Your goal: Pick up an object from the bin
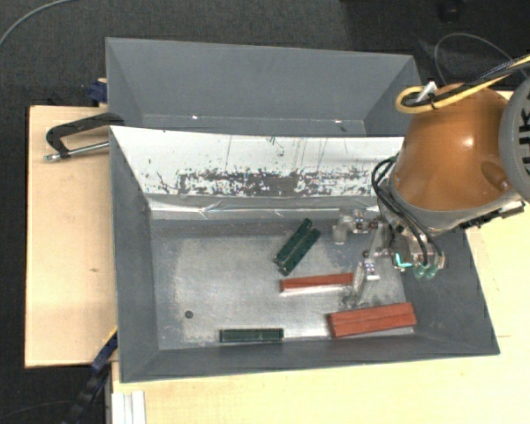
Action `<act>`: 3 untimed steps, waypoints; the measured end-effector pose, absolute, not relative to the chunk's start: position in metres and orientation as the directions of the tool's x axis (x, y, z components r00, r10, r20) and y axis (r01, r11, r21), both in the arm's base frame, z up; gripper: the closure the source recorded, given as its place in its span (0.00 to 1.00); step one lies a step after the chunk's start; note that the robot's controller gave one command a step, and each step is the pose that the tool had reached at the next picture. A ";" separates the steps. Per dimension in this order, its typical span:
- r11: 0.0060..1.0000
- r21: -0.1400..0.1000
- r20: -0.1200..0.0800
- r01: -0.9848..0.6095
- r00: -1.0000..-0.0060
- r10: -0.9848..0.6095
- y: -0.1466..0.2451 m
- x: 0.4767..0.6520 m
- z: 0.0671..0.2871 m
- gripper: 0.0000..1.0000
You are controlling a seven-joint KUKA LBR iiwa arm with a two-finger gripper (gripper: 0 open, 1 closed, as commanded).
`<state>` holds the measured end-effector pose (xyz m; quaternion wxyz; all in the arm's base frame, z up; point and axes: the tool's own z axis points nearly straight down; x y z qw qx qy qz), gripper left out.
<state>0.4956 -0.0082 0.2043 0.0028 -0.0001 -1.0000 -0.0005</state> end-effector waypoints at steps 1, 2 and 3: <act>0.971 0.002 0.005 -0.238 -0.971 -0.238 -0.016 0.528 0.080 0.00; 0.972 0.001 -0.004 -0.236 -0.972 -0.236 -0.021 0.519 0.071 0.00; 0.972 0.001 -0.002 -0.237 -0.972 -0.237 -0.021 0.518 0.071 1.00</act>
Offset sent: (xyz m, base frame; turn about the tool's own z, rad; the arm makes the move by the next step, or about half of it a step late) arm 0.0331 -0.0082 -0.1219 -0.2399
